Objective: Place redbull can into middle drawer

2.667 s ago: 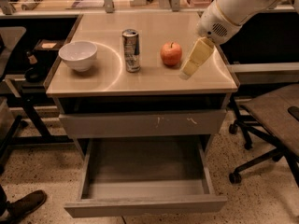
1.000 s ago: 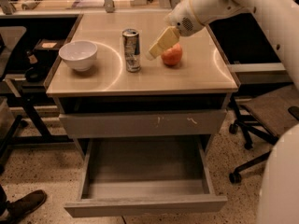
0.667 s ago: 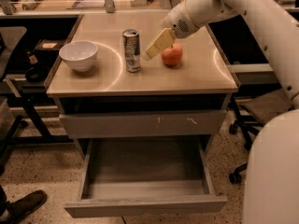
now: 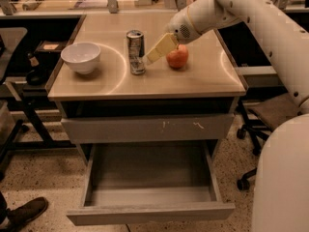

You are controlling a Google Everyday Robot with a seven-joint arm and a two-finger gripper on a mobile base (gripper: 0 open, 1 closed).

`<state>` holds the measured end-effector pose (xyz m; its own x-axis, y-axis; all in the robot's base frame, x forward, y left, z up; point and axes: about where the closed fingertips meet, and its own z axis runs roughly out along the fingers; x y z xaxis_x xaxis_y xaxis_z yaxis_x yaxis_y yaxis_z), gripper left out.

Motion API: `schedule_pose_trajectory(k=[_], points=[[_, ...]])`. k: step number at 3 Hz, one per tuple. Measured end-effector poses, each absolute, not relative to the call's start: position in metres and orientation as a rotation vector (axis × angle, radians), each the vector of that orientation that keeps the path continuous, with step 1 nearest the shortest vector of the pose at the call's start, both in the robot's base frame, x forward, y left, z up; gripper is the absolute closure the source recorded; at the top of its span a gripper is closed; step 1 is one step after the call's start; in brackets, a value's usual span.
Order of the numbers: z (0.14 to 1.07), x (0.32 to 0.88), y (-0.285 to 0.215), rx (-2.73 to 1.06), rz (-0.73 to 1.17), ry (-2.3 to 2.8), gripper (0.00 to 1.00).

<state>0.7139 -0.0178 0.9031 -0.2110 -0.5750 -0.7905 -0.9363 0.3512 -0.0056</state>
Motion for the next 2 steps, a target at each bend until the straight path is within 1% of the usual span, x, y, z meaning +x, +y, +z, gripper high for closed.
schedule_pose_trajectory(k=[1,2], points=[[0.8879,0.7327,-0.0037,-1.296,0.719,1.889,0.0],[0.8878,0.7334,-0.0035,-1.296,0.72,1.888,0.0]])
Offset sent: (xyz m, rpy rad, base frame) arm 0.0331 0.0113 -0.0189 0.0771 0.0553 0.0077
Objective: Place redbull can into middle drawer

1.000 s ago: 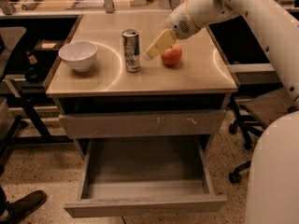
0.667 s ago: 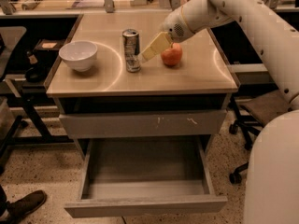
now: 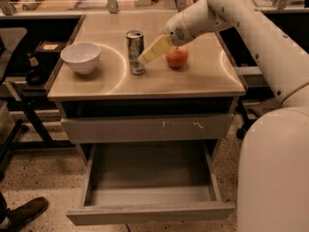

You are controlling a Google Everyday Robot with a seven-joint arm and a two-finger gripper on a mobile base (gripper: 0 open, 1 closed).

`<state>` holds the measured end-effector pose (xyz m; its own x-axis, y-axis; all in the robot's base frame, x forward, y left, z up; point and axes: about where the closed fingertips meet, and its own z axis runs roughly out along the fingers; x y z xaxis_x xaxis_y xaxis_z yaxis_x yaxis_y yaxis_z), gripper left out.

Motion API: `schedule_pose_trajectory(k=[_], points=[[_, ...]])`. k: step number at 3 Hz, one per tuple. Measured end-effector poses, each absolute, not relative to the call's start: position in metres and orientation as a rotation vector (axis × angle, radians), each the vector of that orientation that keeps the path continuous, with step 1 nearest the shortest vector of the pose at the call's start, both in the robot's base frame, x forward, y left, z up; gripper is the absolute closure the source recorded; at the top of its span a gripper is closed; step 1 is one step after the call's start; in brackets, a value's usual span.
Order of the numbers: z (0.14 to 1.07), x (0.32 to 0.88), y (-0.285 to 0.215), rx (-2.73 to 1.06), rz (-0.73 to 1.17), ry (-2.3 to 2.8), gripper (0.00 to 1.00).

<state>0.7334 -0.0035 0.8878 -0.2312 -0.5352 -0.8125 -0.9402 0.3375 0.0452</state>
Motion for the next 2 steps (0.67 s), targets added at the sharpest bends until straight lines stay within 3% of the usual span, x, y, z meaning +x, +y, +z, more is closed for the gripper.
schedule_pose_trajectory(k=[2], points=[[0.901,0.733,0.025,-1.313,0.752,1.812,0.0]])
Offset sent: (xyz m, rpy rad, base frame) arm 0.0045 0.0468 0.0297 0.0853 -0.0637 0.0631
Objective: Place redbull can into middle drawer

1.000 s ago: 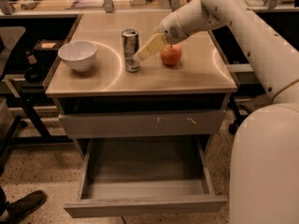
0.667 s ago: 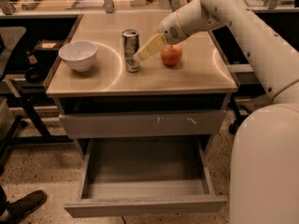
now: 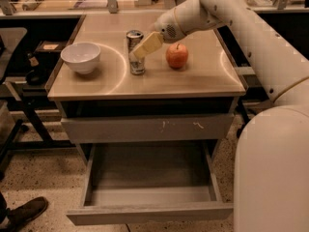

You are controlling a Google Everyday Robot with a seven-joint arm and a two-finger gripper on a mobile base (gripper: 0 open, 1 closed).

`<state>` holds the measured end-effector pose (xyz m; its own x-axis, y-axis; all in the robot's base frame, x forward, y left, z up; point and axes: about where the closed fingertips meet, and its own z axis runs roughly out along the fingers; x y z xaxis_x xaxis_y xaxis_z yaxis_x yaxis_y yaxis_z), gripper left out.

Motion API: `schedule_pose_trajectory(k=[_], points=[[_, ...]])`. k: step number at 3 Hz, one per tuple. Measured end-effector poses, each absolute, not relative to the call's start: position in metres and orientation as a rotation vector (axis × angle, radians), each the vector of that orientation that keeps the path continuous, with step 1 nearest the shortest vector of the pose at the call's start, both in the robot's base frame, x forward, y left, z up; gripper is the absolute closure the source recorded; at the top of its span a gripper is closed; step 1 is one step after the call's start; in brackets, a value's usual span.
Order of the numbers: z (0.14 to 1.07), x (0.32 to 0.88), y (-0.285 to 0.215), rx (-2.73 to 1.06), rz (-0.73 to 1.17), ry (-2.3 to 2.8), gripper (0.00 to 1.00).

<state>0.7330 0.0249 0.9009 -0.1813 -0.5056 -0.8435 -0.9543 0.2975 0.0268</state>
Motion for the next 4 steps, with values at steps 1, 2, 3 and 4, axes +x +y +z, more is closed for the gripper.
schedule_pose_trajectory(k=[1,2,3,4], points=[[0.898,0.742,0.036,-1.305,0.794,1.804,0.0],[0.89,0.746,0.041,-1.289,0.834,1.813,0.0],[0.887,0.746,0.042,-1.287,0.847,1.815,0.18],[0.887,0.746,0.042,-1.287,0.847,1.815,0.41]])
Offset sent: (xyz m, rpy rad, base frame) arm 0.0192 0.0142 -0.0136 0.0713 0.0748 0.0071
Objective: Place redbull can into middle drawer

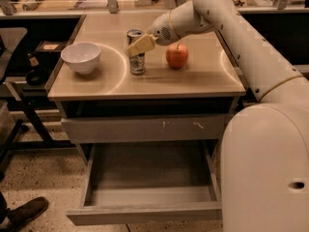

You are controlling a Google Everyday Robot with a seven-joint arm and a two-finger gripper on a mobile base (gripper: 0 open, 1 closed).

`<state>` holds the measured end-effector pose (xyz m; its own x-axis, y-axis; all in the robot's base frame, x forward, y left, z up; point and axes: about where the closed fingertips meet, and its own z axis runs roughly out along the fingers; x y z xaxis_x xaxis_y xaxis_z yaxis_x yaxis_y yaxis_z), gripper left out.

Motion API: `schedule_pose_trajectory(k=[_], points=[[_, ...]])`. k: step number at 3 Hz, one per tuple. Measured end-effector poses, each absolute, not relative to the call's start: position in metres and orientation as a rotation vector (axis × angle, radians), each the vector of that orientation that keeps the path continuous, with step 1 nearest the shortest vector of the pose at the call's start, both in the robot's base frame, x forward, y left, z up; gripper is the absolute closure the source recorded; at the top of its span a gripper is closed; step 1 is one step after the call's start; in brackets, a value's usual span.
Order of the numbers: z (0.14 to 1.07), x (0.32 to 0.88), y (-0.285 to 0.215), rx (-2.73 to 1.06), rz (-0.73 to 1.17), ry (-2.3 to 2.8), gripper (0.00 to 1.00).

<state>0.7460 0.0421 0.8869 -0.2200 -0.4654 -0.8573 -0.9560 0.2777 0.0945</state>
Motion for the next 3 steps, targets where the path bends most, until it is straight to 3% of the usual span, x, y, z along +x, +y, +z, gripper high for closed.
schedule_pose_trajectory(k=[2,3], points=[[0.8869,0.746,0.0421,-1.287,0.847,1.815,0.88],[0.8868,0.746,0.0422,-1.287,0.847,1.815,1.0]])
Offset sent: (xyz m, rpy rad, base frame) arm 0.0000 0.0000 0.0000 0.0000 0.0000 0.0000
